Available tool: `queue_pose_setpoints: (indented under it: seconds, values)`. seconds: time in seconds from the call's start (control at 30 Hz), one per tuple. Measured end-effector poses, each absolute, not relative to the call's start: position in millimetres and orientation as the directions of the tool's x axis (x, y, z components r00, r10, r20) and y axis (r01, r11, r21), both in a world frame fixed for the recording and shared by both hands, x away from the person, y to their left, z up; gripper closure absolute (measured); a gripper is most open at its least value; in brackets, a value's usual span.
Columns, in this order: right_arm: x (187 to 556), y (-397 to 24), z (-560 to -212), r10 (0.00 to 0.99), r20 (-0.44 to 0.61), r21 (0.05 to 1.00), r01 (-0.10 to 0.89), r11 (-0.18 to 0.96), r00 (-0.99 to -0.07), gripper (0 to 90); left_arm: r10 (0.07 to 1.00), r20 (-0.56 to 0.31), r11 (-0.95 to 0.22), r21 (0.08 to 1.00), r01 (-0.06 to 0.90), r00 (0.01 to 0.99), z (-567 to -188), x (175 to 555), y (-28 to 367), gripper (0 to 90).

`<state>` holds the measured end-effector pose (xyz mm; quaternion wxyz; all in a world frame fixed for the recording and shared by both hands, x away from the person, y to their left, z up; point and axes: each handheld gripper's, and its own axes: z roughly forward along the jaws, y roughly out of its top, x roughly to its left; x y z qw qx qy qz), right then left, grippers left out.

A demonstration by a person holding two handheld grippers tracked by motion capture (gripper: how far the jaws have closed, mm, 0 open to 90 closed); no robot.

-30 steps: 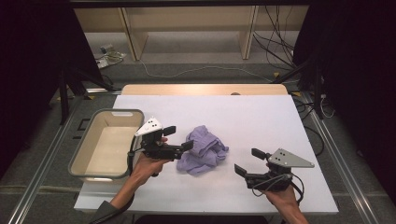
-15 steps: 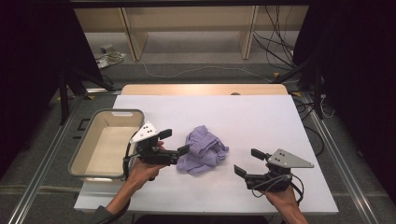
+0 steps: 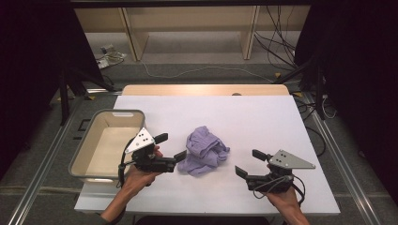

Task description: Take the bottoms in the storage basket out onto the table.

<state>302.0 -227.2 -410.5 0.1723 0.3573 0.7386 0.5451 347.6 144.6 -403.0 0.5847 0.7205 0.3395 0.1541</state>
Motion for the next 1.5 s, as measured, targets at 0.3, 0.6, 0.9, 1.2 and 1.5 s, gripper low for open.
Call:
queue_pose_setpoints:
  seconds: [0.3, 0.6, 0.9, 1.2, 1.5]
  values:
    - [301.6, -226.9, -410.6, 0.714, 0.135, 0.93, 0.336, 0.148, -0.687, 15.7, 0.676, -0.15, -0.111, 0.947, 0.301, 0.722, -408.1, 337.7, 148.3, 1.7]
    - [301.5, -226.8, -410.7, 0.715, 0.135, 0.929, 0.338, 0.15, -0.686, 15.7, 0.691, -0.173, -0.099, 0.939, 0.33, 0.701, -416.5, 335.7, 154.8, 1.0]
    - [300.3, -226.0, -410.3, 0.72, 0.127, 0.927, 0.34, 0.158, -0.682, 15.7, 0.698, -0.168, -0.113, 0.934, 0.339, 0.696, -422.9, 325.2, 156.8, 0.0]
    - [300.4, -226.1, -411.0, 0.718, 0.134, 0.923, 0.351, 0.161, -0.683, 15.7, 0.708, -0.173, -0.115, 0.928, 0.353, 0.684, -426.0, 323.9, 158.5, 0.0]
    - [301.2, -226.4, -411.2, 0.72, 0.132, 0.926, 0.344, 0.157, -0.682, 15.7, 0.728, -0.184, -0.075, 0.936, 0.343, 0.66, -424.4, 327.4, 163.1, 0.0]
